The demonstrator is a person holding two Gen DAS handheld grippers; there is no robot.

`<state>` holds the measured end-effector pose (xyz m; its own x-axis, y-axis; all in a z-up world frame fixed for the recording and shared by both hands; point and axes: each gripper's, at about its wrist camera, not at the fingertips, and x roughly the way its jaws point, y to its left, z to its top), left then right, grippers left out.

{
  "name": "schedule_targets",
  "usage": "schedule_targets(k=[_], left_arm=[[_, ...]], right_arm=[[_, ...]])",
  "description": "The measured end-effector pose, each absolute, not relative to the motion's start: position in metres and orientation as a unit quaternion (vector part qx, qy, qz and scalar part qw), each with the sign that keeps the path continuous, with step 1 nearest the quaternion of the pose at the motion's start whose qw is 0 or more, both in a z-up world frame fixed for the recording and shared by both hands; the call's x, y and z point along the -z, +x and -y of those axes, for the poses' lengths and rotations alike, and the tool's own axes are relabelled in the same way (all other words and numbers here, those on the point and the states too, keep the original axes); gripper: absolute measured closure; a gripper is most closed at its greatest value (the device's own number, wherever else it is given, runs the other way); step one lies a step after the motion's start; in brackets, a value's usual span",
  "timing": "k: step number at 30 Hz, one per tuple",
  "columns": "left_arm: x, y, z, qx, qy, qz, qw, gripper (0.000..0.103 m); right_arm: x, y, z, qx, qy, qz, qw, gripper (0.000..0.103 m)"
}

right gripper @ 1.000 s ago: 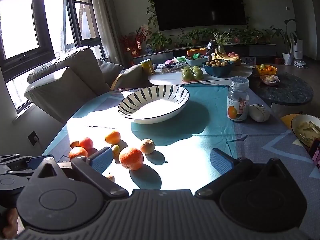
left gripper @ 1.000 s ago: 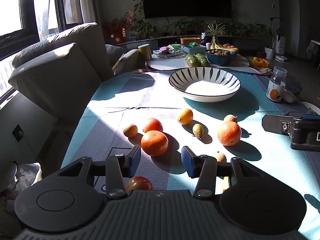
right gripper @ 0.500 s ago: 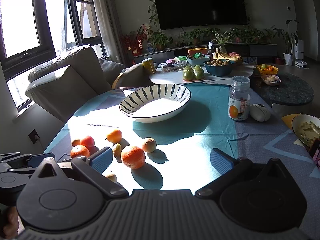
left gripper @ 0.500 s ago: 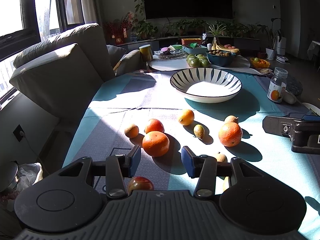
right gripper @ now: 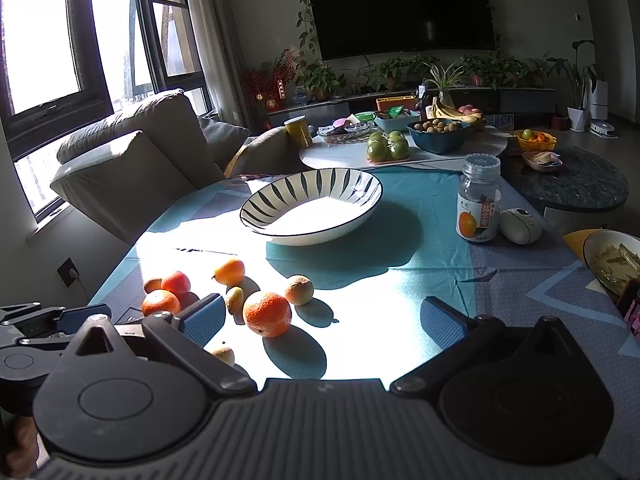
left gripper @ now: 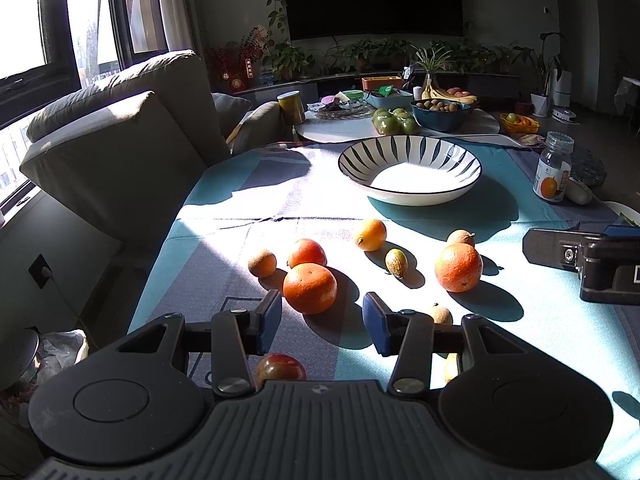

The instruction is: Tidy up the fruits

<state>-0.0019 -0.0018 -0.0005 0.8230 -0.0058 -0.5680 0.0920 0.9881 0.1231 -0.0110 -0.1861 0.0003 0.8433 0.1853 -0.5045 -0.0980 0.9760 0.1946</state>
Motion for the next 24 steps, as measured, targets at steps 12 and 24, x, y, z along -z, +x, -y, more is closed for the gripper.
schedule_targets(k=[12,24], left_arm=[[0.0003,-0.0027,0.0015,0.028,0.070,-0.298,0.952,0.060],[0.0008,-0.0035,0.0017,0.028,0.069,-0.297,0.952,0.060]], right_arm=[[-0.0011,-0.0119,0.1860,-0.075,0.080,-0.270,0.956,0.012],[-0.0008,-0.0119,0.1863,-0.075,0.080,-0.271,0.956,0.012]])
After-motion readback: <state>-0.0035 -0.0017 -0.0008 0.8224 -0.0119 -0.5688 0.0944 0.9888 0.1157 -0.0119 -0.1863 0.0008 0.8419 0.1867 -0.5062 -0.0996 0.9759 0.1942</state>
